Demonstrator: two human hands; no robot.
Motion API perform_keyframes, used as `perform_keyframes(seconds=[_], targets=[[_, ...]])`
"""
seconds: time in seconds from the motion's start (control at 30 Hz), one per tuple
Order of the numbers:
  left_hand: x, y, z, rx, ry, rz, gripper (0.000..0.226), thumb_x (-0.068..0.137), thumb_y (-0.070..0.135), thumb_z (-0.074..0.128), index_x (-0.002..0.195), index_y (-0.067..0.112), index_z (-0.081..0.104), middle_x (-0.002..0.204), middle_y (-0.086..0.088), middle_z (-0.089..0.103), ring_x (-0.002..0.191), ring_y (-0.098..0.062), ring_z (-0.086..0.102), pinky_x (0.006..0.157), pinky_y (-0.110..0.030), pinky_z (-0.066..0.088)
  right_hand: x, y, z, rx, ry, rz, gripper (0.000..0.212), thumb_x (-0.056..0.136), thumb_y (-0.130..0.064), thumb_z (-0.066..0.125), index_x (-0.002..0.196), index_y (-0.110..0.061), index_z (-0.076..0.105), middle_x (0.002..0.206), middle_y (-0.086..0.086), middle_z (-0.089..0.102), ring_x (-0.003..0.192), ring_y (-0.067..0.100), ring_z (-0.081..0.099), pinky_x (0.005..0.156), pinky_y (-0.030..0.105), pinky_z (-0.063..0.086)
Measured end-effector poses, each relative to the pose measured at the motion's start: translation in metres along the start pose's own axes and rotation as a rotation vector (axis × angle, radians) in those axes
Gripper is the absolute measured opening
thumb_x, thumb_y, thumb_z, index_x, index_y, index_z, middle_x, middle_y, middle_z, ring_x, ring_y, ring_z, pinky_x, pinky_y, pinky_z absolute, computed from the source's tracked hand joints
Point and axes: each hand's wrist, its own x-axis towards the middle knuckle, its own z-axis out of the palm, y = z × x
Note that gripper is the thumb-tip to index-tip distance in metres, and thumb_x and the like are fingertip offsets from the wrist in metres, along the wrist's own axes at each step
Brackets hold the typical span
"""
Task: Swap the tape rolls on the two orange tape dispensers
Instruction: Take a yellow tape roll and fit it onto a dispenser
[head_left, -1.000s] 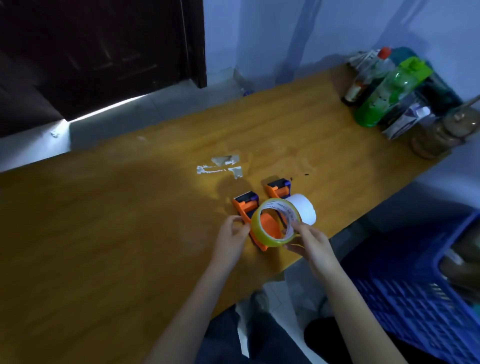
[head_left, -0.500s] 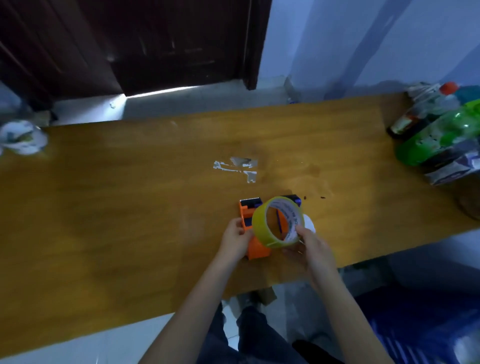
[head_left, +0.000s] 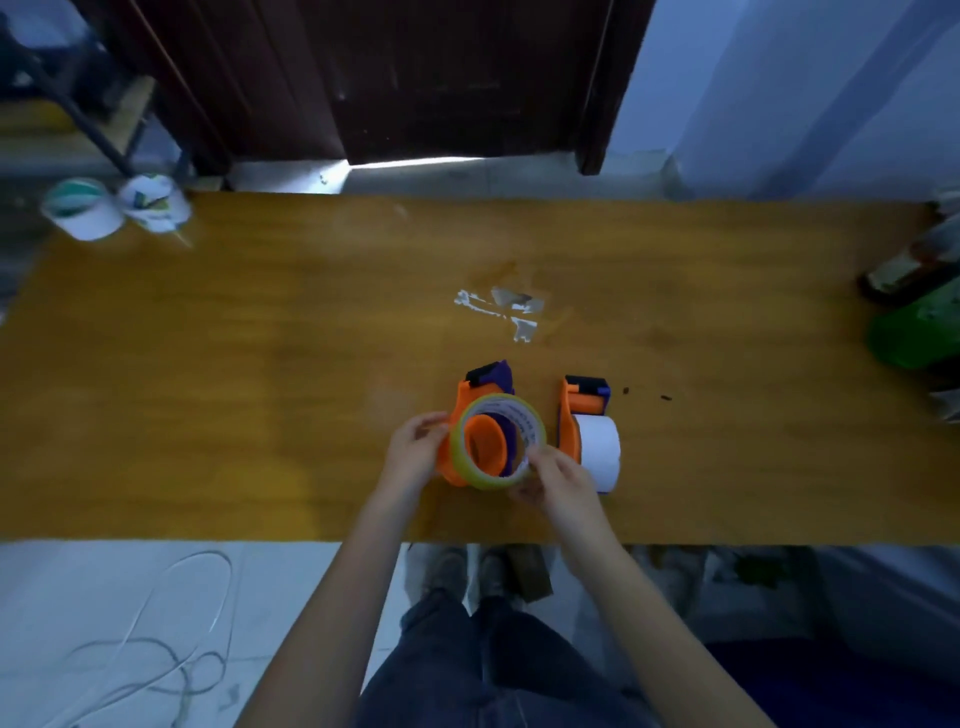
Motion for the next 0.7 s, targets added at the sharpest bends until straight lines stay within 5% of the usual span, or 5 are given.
perform_keyframes(seconds=[0.13, 0.27, 0.43, 0.7], targets=[[-0.004, -0.003, -0.011, -0.007, -0.039, 0.044, 0.020, 0.094, 0.022, 0.054, 0.108, 0.010, 0.061, 0.100, -0.011, 0.063, 0.075, -0.017, 0.063, 0.065, -0.029, 0.054, 0.011, 0.005, 0.008, -0.007, -0.032, 0.029, 0.025, 0.096, -0.027, 0.047, 0.109, -0.012, 0.062, 0.099, 0.007, 0.064, 0.088, 0.017, 0.062, 0.077, 0.028, 0.056], [-0.005, -0.003, -0.018, 0.075, -0.062, 0.158, 0.024, 0.093, 0.025, 0.055, 0.116, 0.018, 0.060, 0.082, 0.000, 0.061, 0.054, 0.001, 0.060, 0.057, -0.022, 0.050, 0.017, 0.005, 0.010, -0.003, -0.005, 0.058, 0.023, 0.097, -0.026, 0.044, 0.091, -0.017, 0.063, 0.097, 0.008, 0.061, 0.089, 0.019, 0.060, 0.079, 0.033, 0.056], [-0.008, 0.000, -0.015, 0.110, -0.168, 0.129, 0.017, 0.097, 0.022, 0.047, 0.110, 0.021, 0.059, 0.110, -0.007, 0.061, 0.103, -0.024, 0.060, 0.083, -0.040, 0.054, 0.020, 0.004, 0.009, -0.013, 0.024, 0.073, 0.019, 0.096, -0.025, 0.046, 0.089, -0.020, 0.063, 0.095, 0.009, 0.060, 0.086, 0.020, 0.060, 0.074, 0.030, 0.055], [-0.009, -0.007, -0.012, 0.149, -0.283, 0.173, 0.022, 0.095, 0.011, 0.050, 0.112, 0.004, 0.062, 0.099, -0.007, 0.063, 0.084, -0.009, 0.058, 0.069, -0.011, 0.047, 0.013, 0.008, 0.011, 0.059, 0.104, 0.004, 0.025, 0.097, -0.027, 0.042, 0.092, -0.016, 0.065, 0.087, 0.004, 0.062, 0.081, 0.016, 0.059, 0.066, 0.026, 0.050]])
